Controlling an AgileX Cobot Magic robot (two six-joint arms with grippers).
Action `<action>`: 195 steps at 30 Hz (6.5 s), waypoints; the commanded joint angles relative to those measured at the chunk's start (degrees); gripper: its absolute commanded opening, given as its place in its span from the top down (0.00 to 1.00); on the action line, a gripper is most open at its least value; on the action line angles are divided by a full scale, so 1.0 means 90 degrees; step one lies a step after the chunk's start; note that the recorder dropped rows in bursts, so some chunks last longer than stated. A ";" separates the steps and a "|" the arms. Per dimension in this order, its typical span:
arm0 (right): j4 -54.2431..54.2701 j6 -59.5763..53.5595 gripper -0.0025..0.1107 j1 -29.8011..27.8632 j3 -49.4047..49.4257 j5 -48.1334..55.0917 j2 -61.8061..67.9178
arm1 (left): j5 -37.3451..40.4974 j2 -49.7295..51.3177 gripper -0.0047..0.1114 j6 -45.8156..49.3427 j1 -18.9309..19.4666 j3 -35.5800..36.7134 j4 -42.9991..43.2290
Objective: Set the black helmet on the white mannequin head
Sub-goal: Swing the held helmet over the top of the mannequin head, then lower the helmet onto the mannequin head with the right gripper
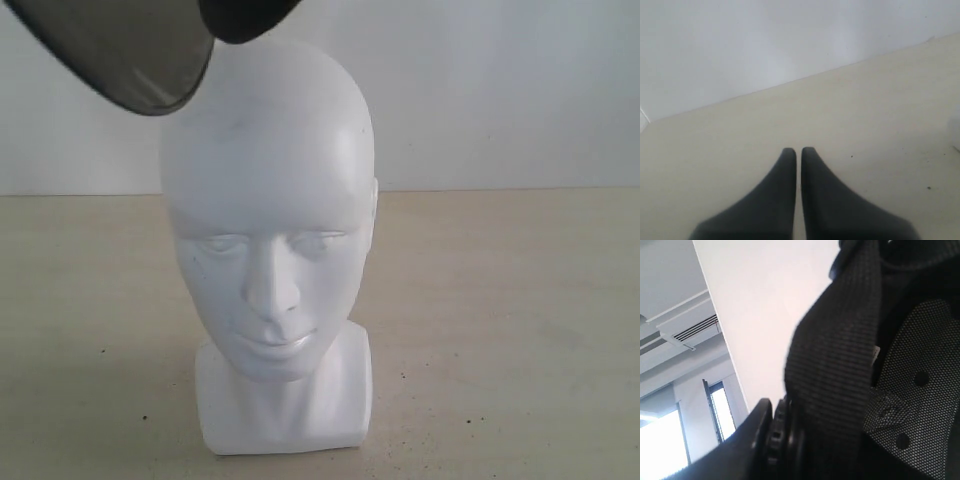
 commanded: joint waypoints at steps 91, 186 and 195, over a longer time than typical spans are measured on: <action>0.3721 -0.4268 0.98 0.1187 0.1796 -0.0388 0.0551 | -0.6788 0.6396 0.92 -0.7545 -0.0048 -0.5718 0.5514; 0.5710 -0.7283 0.98 0.0817 0.2338 0.3061 0.0005 | -0.7368 0.8568 0.92 -0.7041 -0.1134 -0.6276 0.6498; 0.5803 -0.7196 0.98 0.0817 0.2338 0.3460 -0.0202 | -0.7380 0.8568 0.92 -0.7041 -0.1134 -0.6276 0.6516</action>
